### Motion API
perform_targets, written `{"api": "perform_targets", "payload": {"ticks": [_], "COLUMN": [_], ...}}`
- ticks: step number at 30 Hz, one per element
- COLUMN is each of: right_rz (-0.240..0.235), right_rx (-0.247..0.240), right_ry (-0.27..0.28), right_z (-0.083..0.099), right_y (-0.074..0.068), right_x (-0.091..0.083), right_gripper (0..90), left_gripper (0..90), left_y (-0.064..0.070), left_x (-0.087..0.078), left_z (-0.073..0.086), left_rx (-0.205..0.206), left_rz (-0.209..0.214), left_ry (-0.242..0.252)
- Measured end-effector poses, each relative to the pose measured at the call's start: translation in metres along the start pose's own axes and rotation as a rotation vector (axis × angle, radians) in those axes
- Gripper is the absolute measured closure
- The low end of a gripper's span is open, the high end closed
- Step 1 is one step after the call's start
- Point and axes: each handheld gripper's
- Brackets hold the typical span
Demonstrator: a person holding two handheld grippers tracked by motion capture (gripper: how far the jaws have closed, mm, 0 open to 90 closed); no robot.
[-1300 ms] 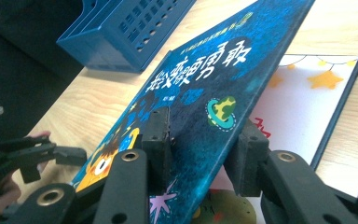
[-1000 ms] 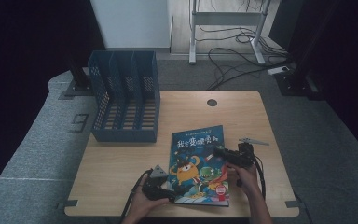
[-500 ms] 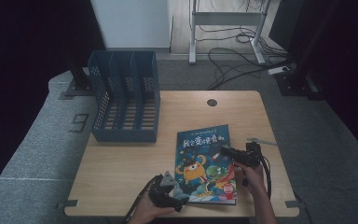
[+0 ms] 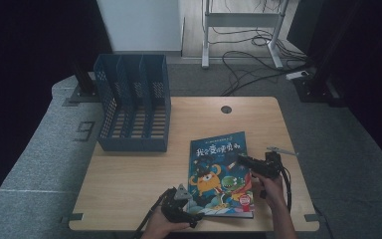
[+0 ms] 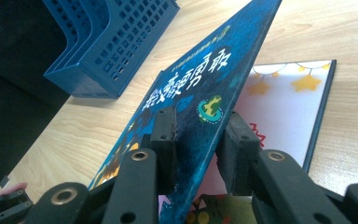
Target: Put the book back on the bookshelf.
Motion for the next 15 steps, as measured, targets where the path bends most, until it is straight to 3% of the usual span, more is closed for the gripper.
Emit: {"api": "perform_targets", "payload": {"ticks": [4,9,15], "right_rz": [-0.008,-0.036,-0.069], "right_rx": [-0.008,0.008,0.019], "right_ry": [0.007,-0.014,0.002], "right_z": [0.0000,0.0005,0.0006], "right_y": [-0.0011,0.0003,-0.0002], "right_x": [-0.0009,0.0010,0.0010], "right_gripper": [69.1,69.4,72.6], "left_gripper": [8.8,7.8,7.4], "left_y": [0.0025,0.0025,0.0014], "left_x": [0.0000,0.0005,0.0003], "left_z": [0.0001,-0.0001,0.0001], "left_rx": [0.039,0.037,0.030], "left_rz": [-0.009,-0.010,0.002], "left_ry": [-0.006,-0.015,-0.011]}}
Point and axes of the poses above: each handheld gripper's, and its own axes: x roughly forward along the jaws, z roughly out of its underside, y roughly to its right, and after that the axes turned 12 degrees about -y, right-handed
